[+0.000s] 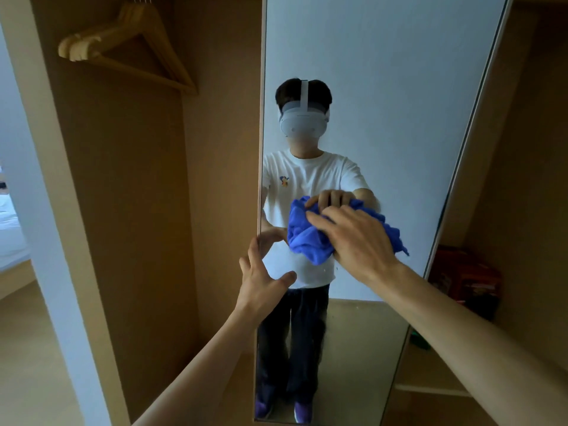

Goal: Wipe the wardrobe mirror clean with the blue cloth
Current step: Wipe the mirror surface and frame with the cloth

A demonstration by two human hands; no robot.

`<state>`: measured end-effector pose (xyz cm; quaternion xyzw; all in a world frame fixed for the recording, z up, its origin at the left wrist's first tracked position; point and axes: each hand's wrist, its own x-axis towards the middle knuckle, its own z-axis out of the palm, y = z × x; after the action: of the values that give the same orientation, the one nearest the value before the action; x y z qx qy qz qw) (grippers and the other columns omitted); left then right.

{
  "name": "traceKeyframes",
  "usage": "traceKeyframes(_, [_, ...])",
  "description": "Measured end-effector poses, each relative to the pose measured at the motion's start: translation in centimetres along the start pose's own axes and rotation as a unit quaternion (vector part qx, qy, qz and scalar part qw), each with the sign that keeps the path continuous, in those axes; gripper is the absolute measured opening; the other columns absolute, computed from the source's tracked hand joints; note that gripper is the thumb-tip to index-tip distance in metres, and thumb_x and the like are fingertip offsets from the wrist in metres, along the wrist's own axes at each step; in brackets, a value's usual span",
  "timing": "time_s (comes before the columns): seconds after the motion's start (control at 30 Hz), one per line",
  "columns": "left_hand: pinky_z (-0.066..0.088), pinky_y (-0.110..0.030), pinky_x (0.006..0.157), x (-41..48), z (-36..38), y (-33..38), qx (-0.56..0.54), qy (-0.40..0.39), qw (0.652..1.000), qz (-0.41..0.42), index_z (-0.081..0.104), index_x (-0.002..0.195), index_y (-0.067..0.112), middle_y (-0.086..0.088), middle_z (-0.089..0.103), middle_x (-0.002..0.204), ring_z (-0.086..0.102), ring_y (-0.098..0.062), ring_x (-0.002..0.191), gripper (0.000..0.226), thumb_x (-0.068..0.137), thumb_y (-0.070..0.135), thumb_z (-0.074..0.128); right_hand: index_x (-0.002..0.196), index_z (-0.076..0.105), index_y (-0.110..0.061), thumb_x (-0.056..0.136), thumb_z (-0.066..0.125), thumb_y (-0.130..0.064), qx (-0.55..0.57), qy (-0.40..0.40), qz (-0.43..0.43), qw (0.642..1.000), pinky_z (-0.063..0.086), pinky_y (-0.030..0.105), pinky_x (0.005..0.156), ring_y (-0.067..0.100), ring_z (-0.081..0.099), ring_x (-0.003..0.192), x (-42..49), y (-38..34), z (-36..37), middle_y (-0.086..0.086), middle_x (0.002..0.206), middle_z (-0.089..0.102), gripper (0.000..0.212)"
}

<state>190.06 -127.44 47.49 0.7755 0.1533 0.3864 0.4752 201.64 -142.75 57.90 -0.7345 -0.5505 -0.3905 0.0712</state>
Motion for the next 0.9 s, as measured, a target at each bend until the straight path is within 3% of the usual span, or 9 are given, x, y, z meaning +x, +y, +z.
traceKeyframes(0.03, [0.033,-0.026,0.093,0.0,0.2,0.0,-0.001,0.007,1.000,-0.012,0.033,0.143,0.040,0.040,0.039,0.134,0.023,0.013,0.124,0.081,0.074,0.017,0.070,0.134,0.060,-0.018,0.090,0.063,-0.014,-0.011,0.014,0.003,1.000,0.051,0.043,0.073,0.030,0.061,0.095,0.4,0.8,-0.6,0.006,0.107,0.067,0.044])
traceKeyframes(0.13, [0.034,-0.035,0.100,0.1,0.7,0.1,0.021,0.022,0.998,-0.056,0.015,0.155,0.029,0.021,0.030,0.135,0.023,-0.001,0.127,0.094,0.081,0.023,0.073,0.132,0.061,-0.019,0.086,0.068,-0.011,-0.038,0.059,0.020,0.997,0.049,0.039,0.069,0.033,0.062,0.096,1.9,3.3,-2.7,0.007,0.107,0.067,0.048])
traceKeyframes(0.3, [0.038,-0.035,0.090,0.1,1.1,0.3,0.052,0.031,0.993,-0.097,0.001,0.158,0.033,0.012,0.021,0.137,0.034,-0.021,0.135,0.104,0.085,0.033,0.075,0.123,0.065,-0.017,0.083,0.067,-0.006,-0.053,0.095,0.026,0.994,0.035,0.031,0.062,0.033,0.062,0.089,2.9,5.8,-4.4,0.007,0.101,0.067,0.041])
traceKeyframes(0.4, [0.041,-0.036,0.090,0.2,1.2,0.4,0.071,0.034,0.991,-0.110,0.000,0.158,0.031,-0.002,0.020,0.154,0.037,-0.027,0.138,0.105,0.086,0.035,0.075,0.127,0.062,-0.018,0.089,0.060,-0.012,-0.047,0.082,0.002,0.995,0.044,0.040,0.071,0.032,0.060,0.095,2.3,5.6,-3.7,0.006,0.105,0.066,0.039])
traceKeyframes(0.57, [0.042,-0.035,0.089,0.2,1.5,0.5,0.078,0.048,0.989,-0.115,0.002,0.159,0.031,-0.004,0.023,0.153,0.040,-0.026,0.134,0.104,0.086,0.033,0.076,0.132,0.053,-0.022,0.098,0.040,-0.018,-0.029,-0.003,-0.034,0.999,0.045,0.041,0.090,0.025,0.056,0.105,-0.8,4.5,-0.6,0.002,0.110,0.061,0.037])
traceKeyframes(0.67, [0.042,-0.033,0.084,0.0,1.8,0.5,0.084,0.060,0.989,-0.109,0.004,0.159,0.030,-0.004,0.025,0.152,0.040,-0.018,0.122,0.102,0.086,0.031,0.076,0.126,0.061,-0.018,0.095,0.049,-0.012,0.007,-0.008,-0.030,0.999,0.047,0.039,0.078,0.025,0.059,0.092,-3.4,3.5,0.4,0.003,0.098,0.063,0.034])
traceKeyframes(0.73, [0.043,-0.034,0.084,0.0,2.2,0.6,0.087,0.065,0.988,-0.111,0.003,0.159,0.030,-0.005,0.023,0.154,0.042,-0.024,0.129,0.103,0.086,0.031,0.076,0.122,0.065,-0.017,0.093,0.054,-0.009,0.000,-0.009,-0.026,1.000,0.045,0.037,0.070,0.024,0.059,0.084,-4.3,3.3,0.7,0.003,0.091,0.063,0.032])
traceKeyframes(0.8, [0.046,-0.038,0.088,-0.1,2.5,0.8,0.098,0.068,0.986,-0.118,-0.002,0.159,0.031,-0.004,0.018,0.158,0.039,-0.030,0.137,0.106,0.086,0.034,0.076,0.123,0.065,-0.017,0.092,0.056,-0.010,0.006,-0.003,-0.028,1.000,0.045,0.036,0.070,0.024,0.059,0.085,-4.3,3.7,0.6,0.003,0.092,0.065,0.033])
traceKeyframes(0.9, [0.046,-0.051,0.106,-0.2,2.7,1.1,0.107,0.071,0.983,-0.129,-0.006,0.159,0.032,-0.004,0.013,0.163,0.031,-0.033,0.145,0.110,0.087,0.037,0.076,0.137,0.056,-0.020,0.097,0.051,-0.016,0.021,-0.008,-0.032,0.999,0.048,0.038,0.086,0.024,0.058,0.102,-3.4,5.3,0.0,0.004,0.112,0.064,0.040])
